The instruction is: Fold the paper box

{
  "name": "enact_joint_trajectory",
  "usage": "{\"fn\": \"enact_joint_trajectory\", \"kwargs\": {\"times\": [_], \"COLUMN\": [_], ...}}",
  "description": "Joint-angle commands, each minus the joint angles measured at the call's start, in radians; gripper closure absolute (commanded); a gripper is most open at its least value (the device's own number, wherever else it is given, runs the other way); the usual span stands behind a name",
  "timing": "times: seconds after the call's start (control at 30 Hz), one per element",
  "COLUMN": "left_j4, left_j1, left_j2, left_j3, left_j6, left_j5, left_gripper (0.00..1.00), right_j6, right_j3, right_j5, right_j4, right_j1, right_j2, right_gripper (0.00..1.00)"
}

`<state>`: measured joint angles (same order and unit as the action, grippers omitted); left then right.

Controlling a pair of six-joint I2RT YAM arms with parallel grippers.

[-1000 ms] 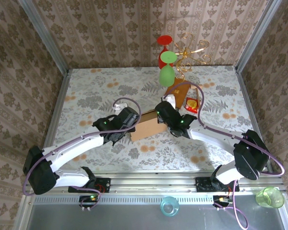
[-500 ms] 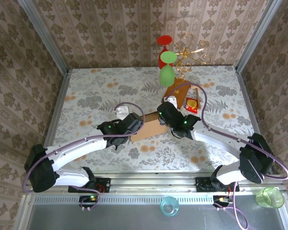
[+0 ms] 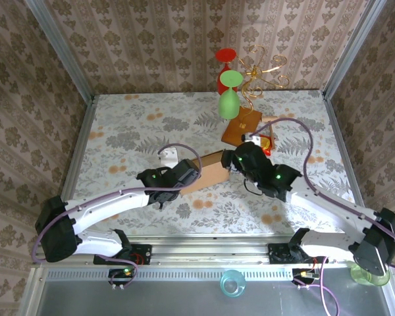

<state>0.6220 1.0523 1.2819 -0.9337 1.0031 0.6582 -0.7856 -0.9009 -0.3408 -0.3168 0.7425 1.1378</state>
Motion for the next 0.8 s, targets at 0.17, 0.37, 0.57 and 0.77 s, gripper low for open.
{"fn": "enact_joint_trajectory", "kwargs": {"times": [0.17,0.37,0.57,0.77], "left_j4": [0.105,0.111,0.12,0.122], "left_j1": [0.023,0.031,0.041,0.047], "left_j2": [0.04,0.05,0.054,0.062], "left_j3": [0.009,-0.005,-0.011,-0.023], "left_j6": [0.026,0.026,0.029,0.027], "left_j5": [-0.025,-0.018,-0.008,-0.002], "left_gripper": [1.0,1.0,1.0,1.0], "right_j6": [-0.486,-0.677,-0.78,-0.795], "right_j3": [0.068,0.096,0.114,0.119], "right_j5": [0.283,0.473,0.568,0.586], "right_j4": [0.071,0.204,0.286,0.336], "right_j1": [-0.151,-0.204,-0.219,-0.238], "right_j2": [-0.057,0.023,0.115,0.172], "right_gripper": [0.35,0.23,0.2,0.22]}}
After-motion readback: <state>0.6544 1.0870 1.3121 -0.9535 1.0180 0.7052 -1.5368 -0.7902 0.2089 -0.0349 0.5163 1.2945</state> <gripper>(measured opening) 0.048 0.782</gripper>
